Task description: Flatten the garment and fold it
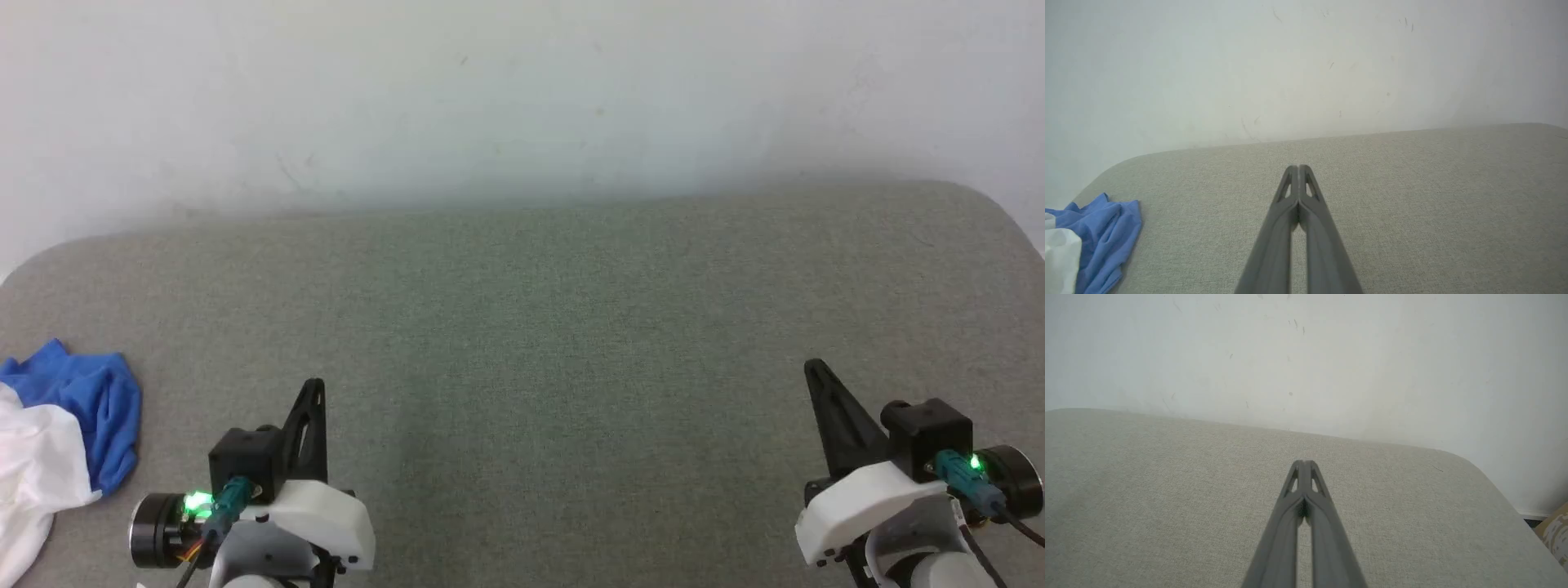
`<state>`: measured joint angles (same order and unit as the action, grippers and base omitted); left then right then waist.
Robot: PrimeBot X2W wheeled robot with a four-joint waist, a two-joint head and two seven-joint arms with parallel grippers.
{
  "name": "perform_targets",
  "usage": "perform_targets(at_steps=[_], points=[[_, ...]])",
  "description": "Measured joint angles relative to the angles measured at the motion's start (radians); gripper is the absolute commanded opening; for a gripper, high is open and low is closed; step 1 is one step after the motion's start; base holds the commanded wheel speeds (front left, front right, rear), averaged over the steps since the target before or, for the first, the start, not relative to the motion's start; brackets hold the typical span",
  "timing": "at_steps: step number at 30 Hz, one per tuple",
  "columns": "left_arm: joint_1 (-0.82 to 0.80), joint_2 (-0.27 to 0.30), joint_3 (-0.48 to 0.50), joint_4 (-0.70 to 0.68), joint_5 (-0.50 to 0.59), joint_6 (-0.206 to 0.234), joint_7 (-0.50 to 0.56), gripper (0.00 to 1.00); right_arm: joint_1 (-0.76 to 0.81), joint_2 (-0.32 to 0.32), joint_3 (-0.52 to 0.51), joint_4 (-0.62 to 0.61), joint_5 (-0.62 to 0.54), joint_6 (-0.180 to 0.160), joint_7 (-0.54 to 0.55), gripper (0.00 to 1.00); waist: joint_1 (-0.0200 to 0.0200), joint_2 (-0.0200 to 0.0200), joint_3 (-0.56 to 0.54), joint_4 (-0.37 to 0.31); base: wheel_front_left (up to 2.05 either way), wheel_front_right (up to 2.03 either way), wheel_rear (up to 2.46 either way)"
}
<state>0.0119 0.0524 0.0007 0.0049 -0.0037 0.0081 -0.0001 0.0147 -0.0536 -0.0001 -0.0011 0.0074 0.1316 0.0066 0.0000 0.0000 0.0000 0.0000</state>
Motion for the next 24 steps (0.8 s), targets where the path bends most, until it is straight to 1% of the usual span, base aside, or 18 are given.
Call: perform_targets(at_steps=[24], points=[[0.000,0.000,0.000,0.000,0.000,0.000,0.000,0.00,0.000,0.000,0.000,0.000,0.000,0.000,0.000,0.00,0.0000,0.0000,0.000,0.000,0.00,0.00,0.00]])
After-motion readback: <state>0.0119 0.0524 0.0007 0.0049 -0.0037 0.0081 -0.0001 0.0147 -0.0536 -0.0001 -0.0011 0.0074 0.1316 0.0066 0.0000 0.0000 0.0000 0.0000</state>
